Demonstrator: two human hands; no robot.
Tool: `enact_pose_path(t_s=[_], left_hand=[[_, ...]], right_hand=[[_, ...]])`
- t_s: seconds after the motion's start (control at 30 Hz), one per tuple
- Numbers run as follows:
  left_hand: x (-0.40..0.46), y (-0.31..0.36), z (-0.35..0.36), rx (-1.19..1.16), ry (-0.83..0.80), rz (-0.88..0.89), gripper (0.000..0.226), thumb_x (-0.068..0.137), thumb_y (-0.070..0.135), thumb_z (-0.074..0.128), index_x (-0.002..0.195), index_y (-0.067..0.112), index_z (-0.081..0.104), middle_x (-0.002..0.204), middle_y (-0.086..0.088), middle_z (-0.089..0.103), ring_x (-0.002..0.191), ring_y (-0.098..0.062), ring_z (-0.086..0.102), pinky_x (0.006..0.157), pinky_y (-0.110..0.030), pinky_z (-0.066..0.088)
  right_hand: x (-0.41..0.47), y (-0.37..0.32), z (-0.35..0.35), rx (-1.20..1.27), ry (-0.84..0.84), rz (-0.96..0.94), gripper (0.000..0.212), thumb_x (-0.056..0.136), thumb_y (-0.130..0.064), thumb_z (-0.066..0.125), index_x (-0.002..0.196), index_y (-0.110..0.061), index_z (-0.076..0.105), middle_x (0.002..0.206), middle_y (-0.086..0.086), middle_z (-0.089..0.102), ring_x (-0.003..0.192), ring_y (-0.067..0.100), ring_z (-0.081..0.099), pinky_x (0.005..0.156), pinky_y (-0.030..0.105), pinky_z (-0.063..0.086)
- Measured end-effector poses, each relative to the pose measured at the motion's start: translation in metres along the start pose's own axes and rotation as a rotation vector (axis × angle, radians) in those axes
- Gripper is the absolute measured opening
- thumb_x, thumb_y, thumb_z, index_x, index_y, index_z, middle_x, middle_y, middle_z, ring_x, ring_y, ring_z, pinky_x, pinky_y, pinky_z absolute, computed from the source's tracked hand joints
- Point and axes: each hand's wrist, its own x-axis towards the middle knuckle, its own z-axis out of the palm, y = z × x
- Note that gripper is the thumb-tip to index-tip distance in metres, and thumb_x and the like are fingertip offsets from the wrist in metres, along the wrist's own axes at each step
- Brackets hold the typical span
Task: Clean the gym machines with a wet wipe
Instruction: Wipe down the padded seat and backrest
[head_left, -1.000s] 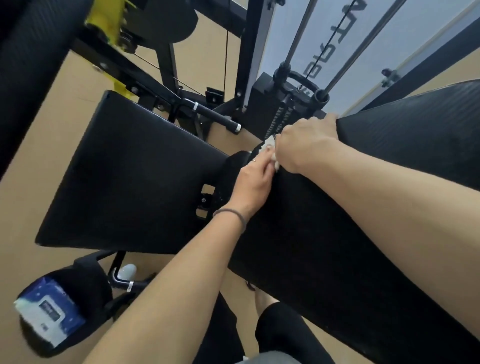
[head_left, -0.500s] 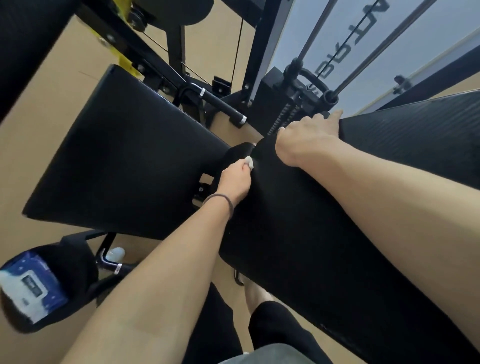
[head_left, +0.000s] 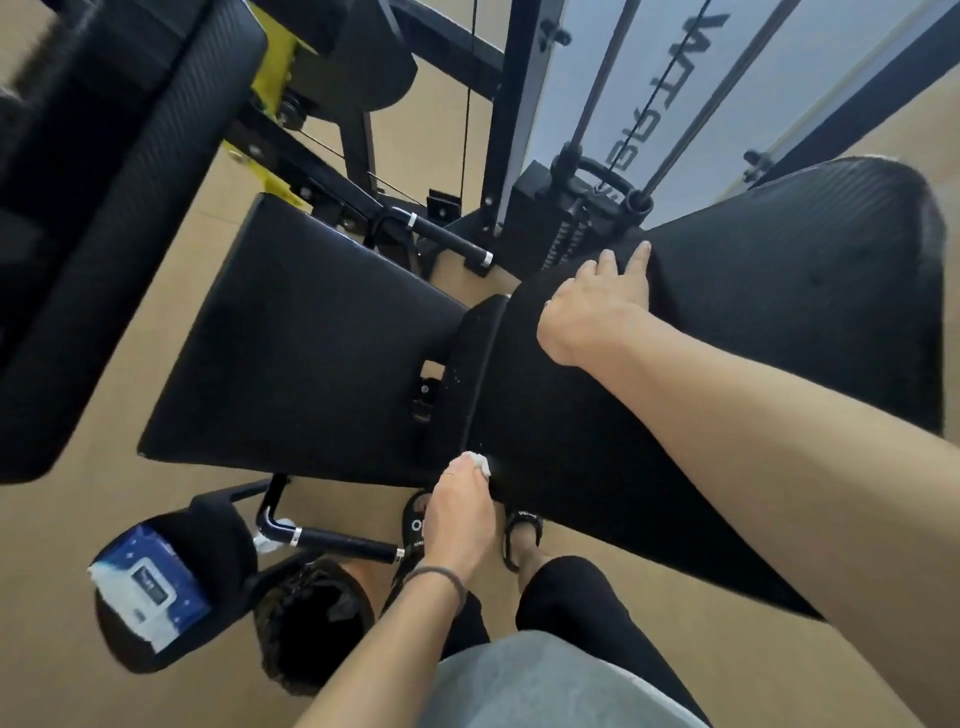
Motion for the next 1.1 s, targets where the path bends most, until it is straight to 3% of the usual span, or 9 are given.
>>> enact_pose_path(t_s=[0.13,0.3,0.5,0.63,0.7,0.77,0.87,1.03,1.1], left_hand=[[-0.015,0.062,-0.020,-0.169,0.077,0.282,0.022,0.108,0.022,0.040,0.103,0.018,0.061,0.096,0.007,0.062,0.086,-0.005,0.060,0.081,-0.021,0.052],[-0.003,0.129,-0.026,-0.188,0.034,0.523,0.039,0.108,0.023,0.039,0.145,0.015,0.051,0.140,-0.003,0.059,0.127,-0.016,0.056,0.107,-0.033,0.047],[0.036,0.029,-0.020,0.073,-0.141,-0.008,0.030,0.108,0.024,0.032,0.109,0.015,0.061,0.107,-0.012,0.067,0.086,-0.019,0.056,0.075,-0.031,0.041],[0.019,0.085,-0.033,-0.121,-0.023,0.255,0.025,0.107,0.024,0.039,0.097,0.020,0.061,0.089,0.001,0.066,0.081,-0.015,0.063,0.065,-0.024,0.044],[0.009,0.147,-0.042,-0.226,0.011,0.518,0.026,0.107,0.023,0.043,0.122,0.022,0.065,0.114,0.003,0.070,0.106,-0.011,0.065,0.087,-0.023,0.051],[0.005,0.200,-0.051,-0.262,-0.008,0.706,0.038,0.107,0.020,0.047,0.145,0.017,0.053,0.146,0.000,0.055,0.137,-0.007,0.048,0.112,-0.015,0.035],[0.022,0.228,-0.053,-0.274,-0.033,0.761,0.043,0.106,0.017,0.048,0.149,0.014,0.047,0.154,-0.001,0.045,0.144,-0.006,0.037,0.116,-0.010,0.023],[0.045,0.202,-0.052,-0.233,-0.008,0.462,0.039,0.107,0.020,0.045,0.145,0.019,0.053,0.148,0.000,0.053,0.140,-0.012,0.045,0.116,-0.016,0.027],[0.027,0.229,-0.053,-0.283,-0.009,0.624,0.039,0.106,0.018,0.048,0.145,0.018,0.054,0.147,0.001,0.054,0.139,-0.009,0.046,0.118,-0.024,0.032]], right_hand=[[-0.030,0.034,-0.017,0.080,-0.001,0.054,0.066,0.092,-0.033,0.039,0.156,-0.016,0.034,0.165,0.016,0.023,0.154,0.039,0.006,0.118,0.068,-0.004],[-0.081,0.090,-0.031,0.195,0.097,0.141,0.062,0.094,-0.032,0.037,0.154,-0.019,0.034,0.165,0.012,0.024,0.155,0.035,0.004,0.119,0.066,-0.005],[-0.114,0.131,-0.009,0.280,0.286,0.248,0.059,0.104,-0.042,0.023,0.158,-0.019,0.024,0.168,0.009,0.014,0.156,0.031,-0.003,0.120,0.064,-0.007],[-0.108,0.147,0.010,0.609,0.453,0.244,0.056,0.106,-0.038,0.024,0.159,-0.020,0.023,0.169,0.000,0.011,0.156,0.023,0.002,0.123,0.058,0.008],[-0.102,0.147,0.019,0.789,0.547,0.235,0.055,0.107,-0.034,0.028,0.159,-0.019,0.025,0.169,-0.004,0.010,0.156,0.019,0.002,0.124,0.051,0.013],[-0.096,0.144,0.024,0.888,0.639,0.250,0.054,0.107,-0.031,0.031,0.159,-0.018,0.028,0.169,-0.004,0.013,0.156,0.017,0.005,0.125,0.049,0.014],[-0.093,0.146,0.027,1.060,0.684,0.265,0.053,0.107,-0.030,0.031,0.158,-0.017,0.029,0.169,-0.002,0.015,0.155,0.014,0.007,0.126,0.045,0.012],[-0.093,0.146,0.029,1.105,0.687,0.268,0.053,0.108,-0.033,0.027,0.159,-0.019,0.028,0.169,-0.002,0.015,0.155,0.013,0.007,0.127,0.043,0.009],[-0.091,0.146,0.028,1.115,0.699,0.264,0.056,0.106,-0.036,0.024,0.159,-0.019,0.029,0.168,-0.001,0.017,0.155,0.013,0.008,0.127,0.044,0.008]])
